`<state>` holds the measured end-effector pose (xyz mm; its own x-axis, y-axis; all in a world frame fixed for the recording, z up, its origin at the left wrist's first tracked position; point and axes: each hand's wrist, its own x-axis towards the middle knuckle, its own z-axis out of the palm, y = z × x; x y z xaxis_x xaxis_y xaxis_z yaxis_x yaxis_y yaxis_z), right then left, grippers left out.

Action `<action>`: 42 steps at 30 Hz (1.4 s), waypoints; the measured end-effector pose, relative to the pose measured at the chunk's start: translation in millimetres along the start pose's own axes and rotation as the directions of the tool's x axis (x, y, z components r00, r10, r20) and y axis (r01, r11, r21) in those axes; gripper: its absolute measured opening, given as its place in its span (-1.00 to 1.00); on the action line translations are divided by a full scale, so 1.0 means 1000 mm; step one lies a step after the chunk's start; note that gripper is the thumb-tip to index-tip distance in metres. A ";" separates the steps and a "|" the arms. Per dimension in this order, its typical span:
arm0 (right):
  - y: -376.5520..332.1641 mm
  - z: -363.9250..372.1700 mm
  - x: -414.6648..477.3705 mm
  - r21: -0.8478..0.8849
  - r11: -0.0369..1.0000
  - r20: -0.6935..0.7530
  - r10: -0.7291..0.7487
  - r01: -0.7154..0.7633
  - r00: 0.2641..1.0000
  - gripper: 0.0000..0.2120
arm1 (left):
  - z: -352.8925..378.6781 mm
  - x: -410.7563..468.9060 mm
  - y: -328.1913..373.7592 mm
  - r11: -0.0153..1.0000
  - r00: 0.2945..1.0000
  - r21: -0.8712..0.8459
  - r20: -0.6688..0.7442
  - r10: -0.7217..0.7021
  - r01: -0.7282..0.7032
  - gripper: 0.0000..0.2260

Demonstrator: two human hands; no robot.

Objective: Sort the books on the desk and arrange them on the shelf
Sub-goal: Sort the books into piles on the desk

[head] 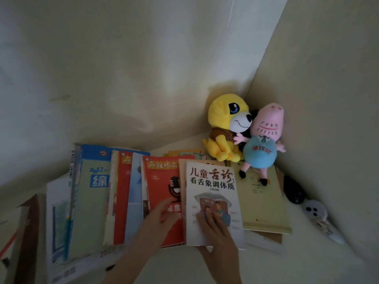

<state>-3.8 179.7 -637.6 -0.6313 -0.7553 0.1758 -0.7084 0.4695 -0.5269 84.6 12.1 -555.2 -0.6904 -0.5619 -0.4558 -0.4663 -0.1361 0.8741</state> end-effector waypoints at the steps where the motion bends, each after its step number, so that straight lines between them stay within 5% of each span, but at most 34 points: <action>1: -0.002 -0.002 -0.001 0.018 1.000 -0.016 0.005 -0.005 1.000 -0.22 | 0.003 0.002 0.003 0.994 0.998 -0.096 0.031 -0.048 0.051 -0.72; 6: 0.001 -0.006 -0.001 0.154 0.988 -0.048 0.018 -0.011 0.999 -0.27 | 0.014 0.026 0.011 0.980 0.988 -0.138 0.077 -0.131 0.141 -0.77; 12: 0.021 0.005 0.000 0.140 0.990 0.138 0.011 -0.030 0.990 -0.34 | 0.034 0.046 0.021 0.981 0.975 -0.101 0.166 -0.150 0.168 -0.69; 14: 0.036 0.010 0.004 0.146 0.989 0.190 -0.052 0.024 0.980 -0.32 | 0.046 0.048 0.018 0.986 0.986 -0.085 0.097 -0.138 0.146 -0.66; 19: 0.017 -0.018 -0.007 0.378 0.911 0.404 -0.004 -0.163 0.915 -0.23 | 0.053 0.041 0.002 0.989 0.992 -0.077 -0.026 -0.126 0.124 -0.61; 22: 0.016 -0.041 -0.002 0.650 0.658 0.261 0.277 -0.380 0.925 -0.29 | 0.044 0.034 -0.007 0.991 0.997 -0.105 0.012 -0.077 0.078 -0.61; 24: 0.025 -0.052 0.012 0.642 0.570 0.122 0.584 -0.513 0.802 -0.37 | 0.035 0.030 -0.007 0.986 0.998 -0.154 0.035 -0.061 0.065 -0.64; 26: 0.031 -0.055 0.027 0.615 0.506 0.170 0.665 -0.605 0.728 -0.43 | 0.027 0.023 -0.007 0.978 0.998 -0.207 0.067 -0.017 0.030 -0.63; 29: 0.027 -0.047 0.044 0.661 0.468 0.319 0.533 -0.587 0.784 -0.61 | 0.015 0.009 -0.005 0.966 0.990 -0.249 0.104 0.094 -0.066 -0.59; 33: 0.022 -0.053 0.045 0.771 0.399 0.332 0.411 -0.496 0.849 -0.38 | 0.002 -0.005 -0.005 0.949 0.950 -0.218 0.167 0.264 -0.226 -0.45; 38: 0.007 -0.094 0.054 0.882 0.354 0.174 0.365 -0.310 0.914 -0.22 | -0.003 -0.009 0.019 0.919 0.906 -0.173 0.178 0.384 -0.355 -0.54; 42: 0.001 -0.110 0.076 0.887 0.422 0.041 0.330 -0.187 0.943 -0.40 | -0.011 0.003 0.047 0.892 0.880 -0.164 0.167 0.445 -0.421 -0.58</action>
<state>-87.2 173.0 -532.9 -0.8163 -0.5761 -0.0426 0.0984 -0.0661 -0.9929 66.3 -5.0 -513.6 -0.9075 -0.4182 -0.0397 -0.0351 -0.0187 0.9992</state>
